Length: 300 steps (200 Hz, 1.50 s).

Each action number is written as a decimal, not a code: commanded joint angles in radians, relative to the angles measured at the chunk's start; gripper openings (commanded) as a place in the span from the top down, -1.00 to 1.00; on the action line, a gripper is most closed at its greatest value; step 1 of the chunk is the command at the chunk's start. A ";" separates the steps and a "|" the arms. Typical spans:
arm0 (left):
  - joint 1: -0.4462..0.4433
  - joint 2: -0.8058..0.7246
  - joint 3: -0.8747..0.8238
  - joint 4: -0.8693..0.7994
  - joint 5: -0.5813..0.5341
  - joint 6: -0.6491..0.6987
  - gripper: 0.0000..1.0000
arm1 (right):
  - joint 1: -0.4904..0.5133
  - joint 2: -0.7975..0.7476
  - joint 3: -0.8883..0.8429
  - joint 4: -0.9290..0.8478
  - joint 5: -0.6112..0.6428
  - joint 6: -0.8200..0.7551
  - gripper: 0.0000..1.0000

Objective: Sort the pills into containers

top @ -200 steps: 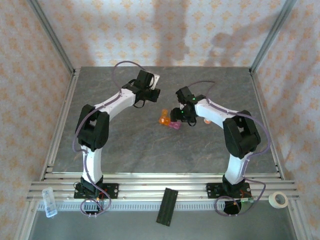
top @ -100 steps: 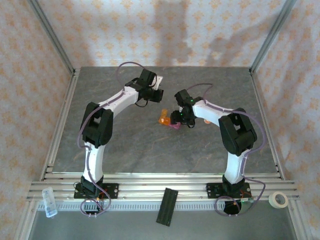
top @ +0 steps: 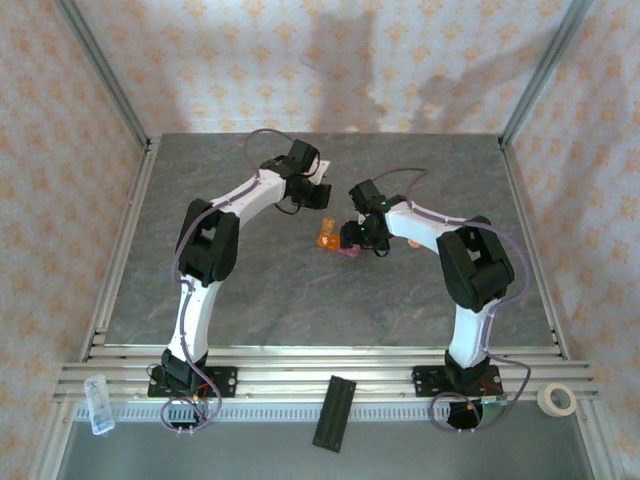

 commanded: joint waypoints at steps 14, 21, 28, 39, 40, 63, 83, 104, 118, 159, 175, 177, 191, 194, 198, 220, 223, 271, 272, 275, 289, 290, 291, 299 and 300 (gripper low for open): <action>-0.021 0.043 0.058 -0.105 0.032 0.029 1.00 | 0.004 0.026 -0.046 -0.015 0.057 0.010 -0.37; -0.023 0.047 0.059 -0.111 0.036 0.030 1.00 | 0.003 0.028 -0.048 -0.014 0.057 0.011 -0.37; -0.024 0.049 0.061 -0.115 0.039 0.033 1.00 | 0.003 0.027 -0.049 -0.014 0.058 0.011 -0.37; -0.029 0.053 0.062 -0.122 0.043 0.037 1.00 | 0.003 0.026 -0.053 -0.012 0.060 0.012 -0.37; -0.029 0.053 0.062 -0.122 0.044 0.039 1.00 | 0.003 0.026 -0.053 -0.011 0.060 0.012 -0.37; -0.034 0.061 0.073 -0.145 0.057 0.049 1.00 | 0.003 0.027 -0.058 -0.006 0.059 0.013 -0.37; -0.036 0.057 0.078 -0.170 0.071 0.063 1.00 | 0.003 0.028 -0.062 -0.003 0.062 0.014 -0.37; -0.037 0.042 0.068 -0.187 0.083 0.074 1.00 | 0.003 0.029 -0.068 0.002 0.062 0.015 -0.37; -0.037 0.025 0.051 -0.186 0.087 0.079 1.00 | 0.003 0.032 -0.070 0.005 0.062 0.016 -0.37; -0.041 -0.017 0.002 -0.187 0.101 0.087 1.00 | 0.003 0.035 -0.080 0.015 0.061 0.019 -0.37; -0.043 -0.039 -0.030 -0.174 0.100 0.085 1.00 | 0.003 0.035 -0.083 0.018 0.062 0.022 -0.36; -0.044 -0.041 -0.033 -0.173 0.100 0.085 1.00 | 0.003 0.035 -0.084 0.018 0.062 0.022 -0.36; -0.047 -0.058 -0.057 -0.163 0.102 0.082 1.00 | 0.003 0.035 -0.086 0.020 0.061 0.023 -0.36; -0.048 -0.063 -0.063 -0.162 0.101 0.081 1.00 | 0.003 0.035 -0.086 0.020 0.062 0.023 -0.36; -0.049 -0.068 -0.070 -0.159 0.100 0.080 1.00 | 0.003 0.035 -0.087 0.022 0.062 0.023 -0.36; -0.055 -0.098 -0.114 -0.137 0.101 0.074 1.00 | 0.003 0.035 -0.092 0.024 0.064 0.024 -0.36; -0.056 -0.102 -0.121 -0.133 0.098 0.073 1.00 | 0.003 0.034 -0.093 0.025 0.064 0.025 -0.36; -0.068 -0.137 -0.178 -0.117 0.081 0.060 1.00 | 0.003 0.035 -0.096 0.026 0.064 0.025 -0.36; -0.068 -0.139 -0.179 -0.118 0.079 0.060 1.00 | 0.003 0.035 -0.096 0.026 0.064 0.024 -0.36; -0.068 -0.141 -0.182 -0.118 0.077 0.060 1.00 | 0.003 0.036 -0.096 0.026 0.064 0.025 -0.36; -0.072 -0.147 -0.191 -0.126 0.065 0.060 1.00 | 0.003 0.033 -0.095 0.026 0.065 0.025 -0.36; -0.072 -0.148 -0.192 -0.126 0.064 0.059 1.00 | 0.003 0.033 -0.095 0.026 0.065 0.025 -0.36; -0.073 -0.149 -0.192 -0.126 0.063 0.059 1.00 | 0.003 0.033 -0.096 0.026 0.064 0.025 -0.36; -0.077 -0.154 -0.203 -0.125 0.056 0.059 1.00 | 0.003 0.033 -0.096 0.027 0.065 0.025 -0.36; -0.077 -0.154 -0.206 -0.124 0.056 0.057 1.00 | 0.003 0.033 -0.096 0.028 0.065 0.025 -0.36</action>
